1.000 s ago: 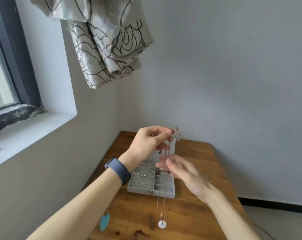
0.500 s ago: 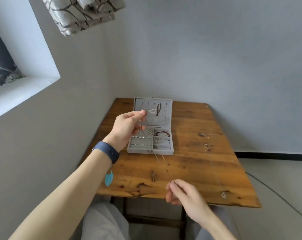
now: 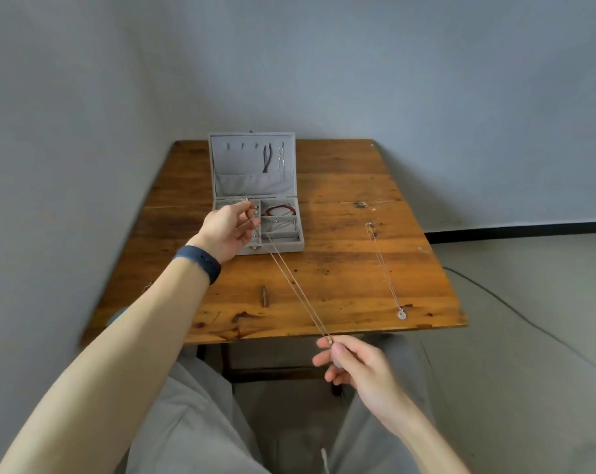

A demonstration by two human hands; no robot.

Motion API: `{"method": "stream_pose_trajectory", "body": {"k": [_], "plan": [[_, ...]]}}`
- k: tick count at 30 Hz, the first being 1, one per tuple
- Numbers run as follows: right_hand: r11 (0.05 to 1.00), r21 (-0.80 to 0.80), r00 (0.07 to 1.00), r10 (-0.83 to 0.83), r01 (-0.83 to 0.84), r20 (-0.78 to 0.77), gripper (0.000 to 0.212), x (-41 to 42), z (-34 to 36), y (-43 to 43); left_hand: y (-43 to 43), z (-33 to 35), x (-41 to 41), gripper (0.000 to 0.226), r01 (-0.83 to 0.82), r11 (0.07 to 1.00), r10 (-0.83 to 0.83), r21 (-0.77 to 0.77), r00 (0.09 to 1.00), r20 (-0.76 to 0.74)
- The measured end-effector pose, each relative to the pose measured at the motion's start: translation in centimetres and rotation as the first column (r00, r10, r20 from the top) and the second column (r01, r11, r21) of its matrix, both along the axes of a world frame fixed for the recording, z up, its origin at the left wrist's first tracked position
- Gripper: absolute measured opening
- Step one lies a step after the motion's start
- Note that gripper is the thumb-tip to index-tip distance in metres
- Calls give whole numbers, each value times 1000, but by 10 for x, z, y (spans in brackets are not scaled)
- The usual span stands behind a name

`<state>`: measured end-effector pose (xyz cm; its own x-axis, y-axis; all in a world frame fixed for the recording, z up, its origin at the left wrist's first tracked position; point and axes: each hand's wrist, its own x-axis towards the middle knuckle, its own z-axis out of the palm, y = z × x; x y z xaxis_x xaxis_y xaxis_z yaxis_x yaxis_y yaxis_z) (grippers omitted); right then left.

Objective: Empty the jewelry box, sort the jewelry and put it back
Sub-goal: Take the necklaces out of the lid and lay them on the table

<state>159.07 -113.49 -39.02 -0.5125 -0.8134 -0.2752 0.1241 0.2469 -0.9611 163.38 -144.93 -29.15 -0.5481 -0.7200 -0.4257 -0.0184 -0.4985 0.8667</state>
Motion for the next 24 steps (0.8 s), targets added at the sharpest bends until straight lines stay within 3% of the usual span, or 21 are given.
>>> {"method": "stream_pose_trajectory", "body": {"k": [4,12,21,24], "plan": [[998,-63,994,7,-1,108,29,-2,0,9,-2,-4,-9,7,14,1000,-14,4,999,32],[996,-60,990,-51,59,133,27,-7,-5,19,3,-6,-34,7,79,995,-75,-58,994,76],[912,-32,912,-410,410,15,13,-44,-13,52,25,1,-99,17,331,923,-319,-198,943,89],[856,-24,855,-517,517,-31,11,-57,-13,71,38,-1,-133,18,401,868,-362,-294,915,178]]}}
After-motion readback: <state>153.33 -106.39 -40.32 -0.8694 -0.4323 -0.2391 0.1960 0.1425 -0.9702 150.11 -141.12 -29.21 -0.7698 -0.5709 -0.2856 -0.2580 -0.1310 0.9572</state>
